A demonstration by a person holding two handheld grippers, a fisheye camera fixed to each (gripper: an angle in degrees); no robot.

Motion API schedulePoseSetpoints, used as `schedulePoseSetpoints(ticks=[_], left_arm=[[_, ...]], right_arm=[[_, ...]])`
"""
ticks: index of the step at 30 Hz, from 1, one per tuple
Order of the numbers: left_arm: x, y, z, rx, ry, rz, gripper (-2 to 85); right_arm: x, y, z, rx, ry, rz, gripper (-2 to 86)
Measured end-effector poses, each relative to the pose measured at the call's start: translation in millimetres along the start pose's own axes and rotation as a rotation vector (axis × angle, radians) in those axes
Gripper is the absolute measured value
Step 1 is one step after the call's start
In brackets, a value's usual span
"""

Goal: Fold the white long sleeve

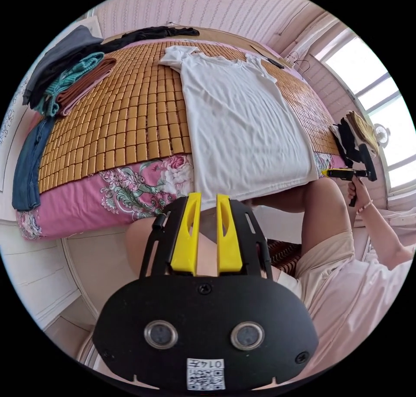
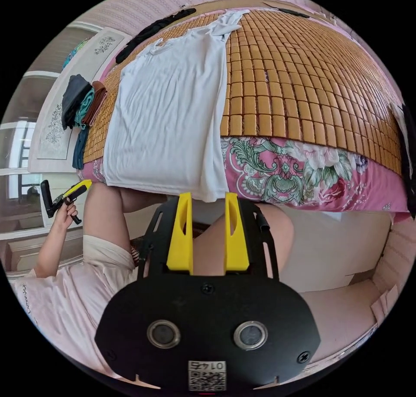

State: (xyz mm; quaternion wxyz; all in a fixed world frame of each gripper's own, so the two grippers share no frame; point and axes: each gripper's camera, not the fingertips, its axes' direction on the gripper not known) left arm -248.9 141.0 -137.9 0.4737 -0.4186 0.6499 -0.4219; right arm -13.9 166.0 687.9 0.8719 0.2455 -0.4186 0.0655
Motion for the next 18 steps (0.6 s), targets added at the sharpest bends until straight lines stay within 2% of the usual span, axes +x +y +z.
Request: schedulePoseSetpoints(ticks=[4,7,9,11,14,18], left_arm=[[9.7,-28.5,32.3,-0.093,-0.022,0.007,7.9],[18.5,-43.5,58.3,-0.171,-0.044,0.028,7.5],[23.7,-49.4,73.0,-0.222,-0.063,0.048,4.4],[26.2,-53.0,85.0,-0.276,-0.094,0.054,0.6],[21.9,-53.2,87.9,-0.272,-0.101,0.06,-0.6],[6.1,-43.3,83.8,-0.24,-0.126,0.041,-0.9]], right_arm=[[-15.1,-30.8,5.6,-0.075,0.086,-0.016,11.0],[-16.9,-39.0,12.3,-0.143,0.16,-0.005,6.2],[-17.3,-39.3,4.5,-0.122,0.163,0.01,3.6],[-16.9,-38.0,-7.3,-0.091,0.148,0.015,2.2],[-9.4,-31.9,-23.9,-0.065,0.136,0.02,1.7],[13.8,-28.3,-35.0,-0.072,-0.024,0.072,2.7]])
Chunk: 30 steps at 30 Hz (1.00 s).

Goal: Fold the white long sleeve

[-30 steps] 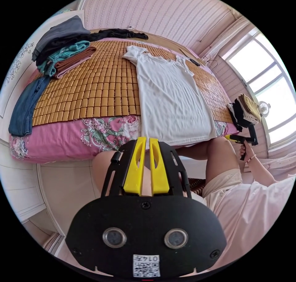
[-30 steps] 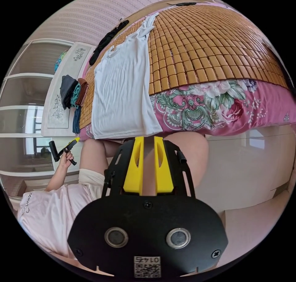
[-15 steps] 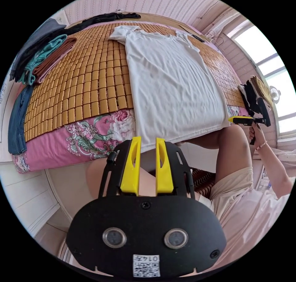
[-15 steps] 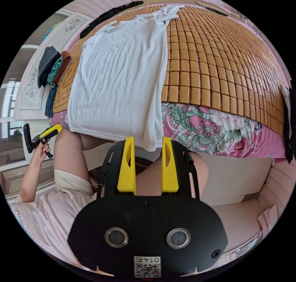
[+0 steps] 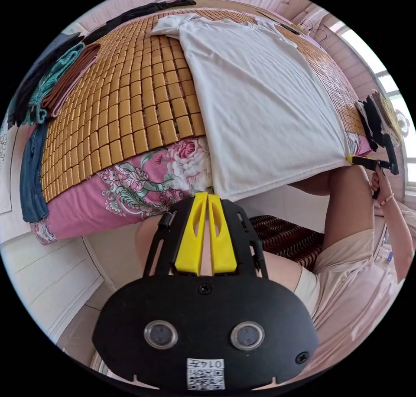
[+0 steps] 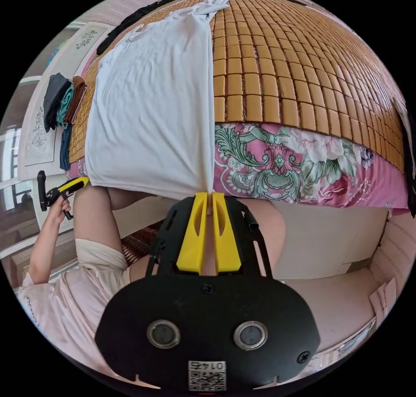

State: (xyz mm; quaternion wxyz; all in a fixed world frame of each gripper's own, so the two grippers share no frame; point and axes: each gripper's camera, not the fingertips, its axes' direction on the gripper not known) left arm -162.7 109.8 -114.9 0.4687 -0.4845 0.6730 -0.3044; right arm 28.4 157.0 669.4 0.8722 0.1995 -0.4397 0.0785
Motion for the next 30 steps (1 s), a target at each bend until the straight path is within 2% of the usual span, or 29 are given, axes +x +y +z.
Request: schedulePoseSetpoints(ticks=[3,8,14,16,19,22,26,30], left_arm=[[-10.6,15.1,-10.8,0.105,0.018,-0.024,-1.0],[-16.7,14.5,-33.3,0.221,0.076,0.023,-1.0],[4.6,-54.0,-36.4,0.428,0.095,0.146,0.0],[15.0,-107.5,-25.3,0.476,0.109,0.202,1.9],[29.9,-186.6,-10.1,0.499,0.12,0.268,3.9],[47.2,-265.1,1.3,0.484,0.15,0.306,4.5],[72.2,-331.7,2.3,0.461,0.171,0.329,4.7],[98.3,-379.9,0.1,0.385,0.184,0.327,4.8]], right_arm=[[13.0,3.8,-17.0,0.052,-0.102,0.036,4.7],[30.2,-2.3,-61.2,0.13,-0.115,0.019,5.9],[27.6,-75.7,-126.5,0.297,-0.086,-0.108,7.4],[20.8,-128.4,-143.7,0.342,-0.035,-0.155,8.0],[9.8,-207.2,-155.5,0.345,0.039,-0.183,9.6],[3.4,-274.2,-162.6,0.365,-0.002,-0.157,10.9],[-3.1,-295.5,-172.7,0.411,-0.093,-0.133,11.0],[8.4,-285.8,-186.0,0.32,-0.116,-0.127,10.9]])
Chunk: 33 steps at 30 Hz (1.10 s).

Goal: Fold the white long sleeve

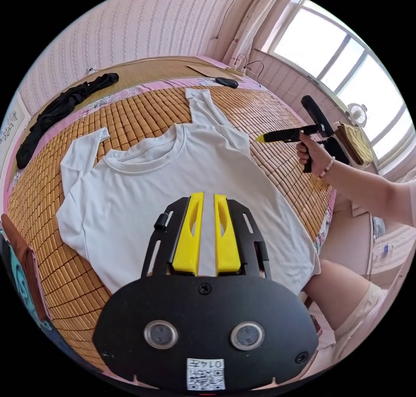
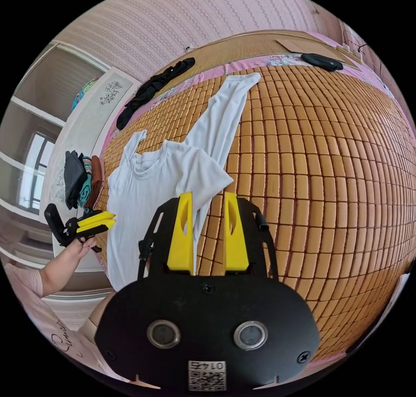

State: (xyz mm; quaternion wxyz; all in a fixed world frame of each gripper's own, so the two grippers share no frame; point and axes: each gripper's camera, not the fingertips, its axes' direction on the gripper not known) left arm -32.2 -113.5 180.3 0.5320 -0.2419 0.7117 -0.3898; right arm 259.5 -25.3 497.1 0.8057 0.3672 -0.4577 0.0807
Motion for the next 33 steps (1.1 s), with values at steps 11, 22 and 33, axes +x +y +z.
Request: schedulePoseSetpoints(ticks=[11,22,33], left_arm=[[-0.9,-127.2,63.5,-0.017,-0.075,-0.153,1.1],[-28.9,-200.5,178.6,-0.125,-0.148,-0.129,2.4],[-20.2,-199.3,200.7,-0.055,-0.145,-0.093,-1.0]], right_arm=[[28.2,-95.4,-47.3,-0.087,0.003,-0.063,10.1],[11.8,-152.9,-22.7,-0.034,0.264,-0.028,9.2],[17.5,-143.0,-41.9,0.003,0.075,-0.048,9.8]])
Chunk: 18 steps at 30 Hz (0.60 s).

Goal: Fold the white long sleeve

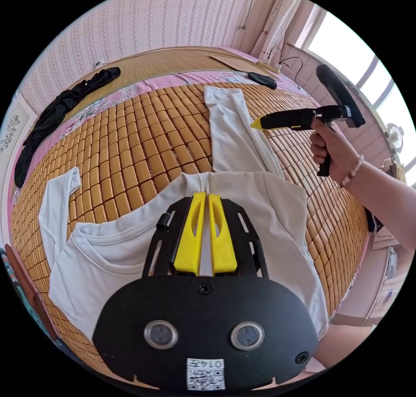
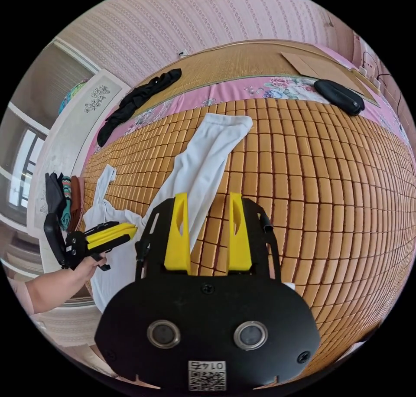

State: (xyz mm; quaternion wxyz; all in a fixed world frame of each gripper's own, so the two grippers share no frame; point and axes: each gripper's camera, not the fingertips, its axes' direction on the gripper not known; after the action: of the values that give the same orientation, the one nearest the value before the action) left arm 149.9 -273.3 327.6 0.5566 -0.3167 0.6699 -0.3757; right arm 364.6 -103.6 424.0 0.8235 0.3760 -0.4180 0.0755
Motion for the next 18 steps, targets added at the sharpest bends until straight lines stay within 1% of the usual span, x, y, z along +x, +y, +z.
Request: schedulePoseSetpoints(ticks=[1,2,3,5,8,11,14,15,18], left_arm=[[1.4,1.0,1.7,0.013,-0.004,-0.002,-1.0],[2.3,1.4,2.5,0.018,-0.007,-0.001,-1.0],[4.3,1.6,4.1,0.025,-0.013,0.001,-1.0],[7.4,0.5,5.9,0.019,-0.022,-0.001,-1.0],[13.3,-2.6,5.5,-0.002,-0.062,0.002,-1.0],[17.5,-2.8,-2.1,0.036,-0.088,0.029,-1.0],[18.9,-4.4,-2.9,0.041,-0.068,0.049,-1.0],[19.4,-4.7,0.7,0.03,-0.071,0.055,-1.0],[22.7,-4.9,17.3,-0.041,-0.074,0.064,-1.0]], right_arm=[[-5.7,1.6,-3.3,0.035,0.075,-0.02,6.9],[-9.2,2.7,-4.2,0.04,0.09,-0.052,4.6],[-13.3,4.1,-1.8,-0.003,0.095,-0.1,1.8],[-13.3,12.6,-4.7,-0.025,0.105,-0.126,0.7],[6.7,44.2,-31.3,0.009,0.039,-0.079,0.1],[31.3,88.3,-66.8,0.039,0.058,-0.031,0.2],[50.7,118.0,-94.0,0.082,0.058,0.016,1.2],[51.2,117.6,-94.1,0.071,0.041,-0.007,2.0],[34.1,96.9,-77.8,0.057,0.009,-0.107,9.0]])
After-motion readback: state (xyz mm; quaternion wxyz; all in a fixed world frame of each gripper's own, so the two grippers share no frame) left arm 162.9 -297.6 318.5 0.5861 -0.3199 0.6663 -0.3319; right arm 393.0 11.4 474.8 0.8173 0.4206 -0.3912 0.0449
